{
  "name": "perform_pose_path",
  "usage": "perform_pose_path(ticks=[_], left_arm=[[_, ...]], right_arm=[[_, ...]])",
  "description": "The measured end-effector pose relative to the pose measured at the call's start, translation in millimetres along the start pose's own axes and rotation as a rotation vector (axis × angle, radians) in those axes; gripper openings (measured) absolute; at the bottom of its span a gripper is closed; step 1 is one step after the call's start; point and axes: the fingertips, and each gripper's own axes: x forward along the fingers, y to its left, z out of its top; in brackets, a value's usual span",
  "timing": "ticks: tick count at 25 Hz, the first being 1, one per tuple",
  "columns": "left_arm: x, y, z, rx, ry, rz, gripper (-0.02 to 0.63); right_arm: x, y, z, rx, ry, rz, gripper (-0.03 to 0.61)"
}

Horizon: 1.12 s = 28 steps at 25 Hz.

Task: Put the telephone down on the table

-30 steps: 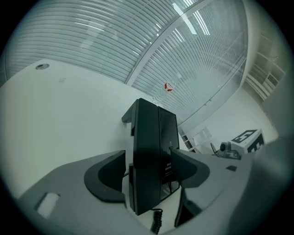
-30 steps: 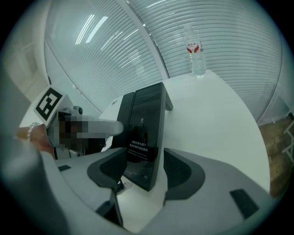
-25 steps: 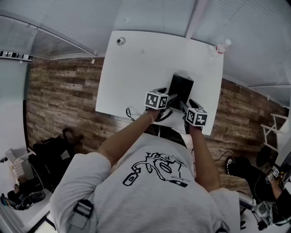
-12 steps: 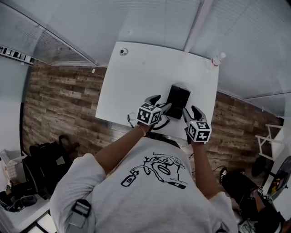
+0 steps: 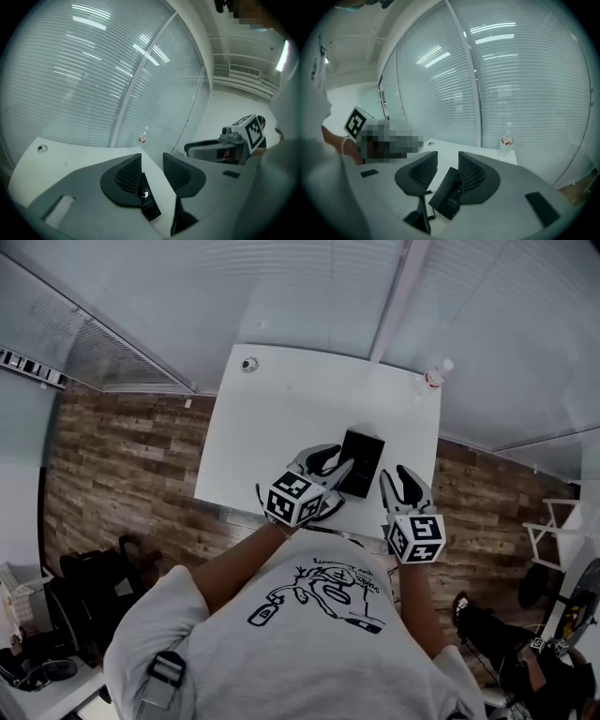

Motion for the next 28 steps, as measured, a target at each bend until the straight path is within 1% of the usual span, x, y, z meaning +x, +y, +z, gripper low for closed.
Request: perform_pose_path(ticks=[7, 12, 17, 23, 28], left_arm=[[-20.0, -23.9, 51.9, 0.078, -0.088, -0.053, 0.099], [-32.5, -34.9, 84.3, 0.061, -0.175, -0.079, 0.065], [-48.7, -42.5, 113.9, 0.092, -0.253, -0.069, 0.048], [-63.4, -53.7, 135.0, 0.115, -0.273, -0.071, 0.04], [-68.5, -59.5, 146.0, 0.146, -0.306, -0.082, 0.04]], right_arm=[[-21.9, 11.5, 52.7, -0.061, -0.096, 0.003, 0.106], [-38.5, 20.4, 89.8, -0.114, -0.163, 0.003, 0.094], [-52.6, 30.2, 119.7, -0.153, -0.22, 0.002, 0.086], [-67.0, 38.3, 141.6, -0.176, -0.26, 0.007, 0.075], [-67.1, 38.1, 146.2, -0.178, -0.27, 0.009, 0.069]])
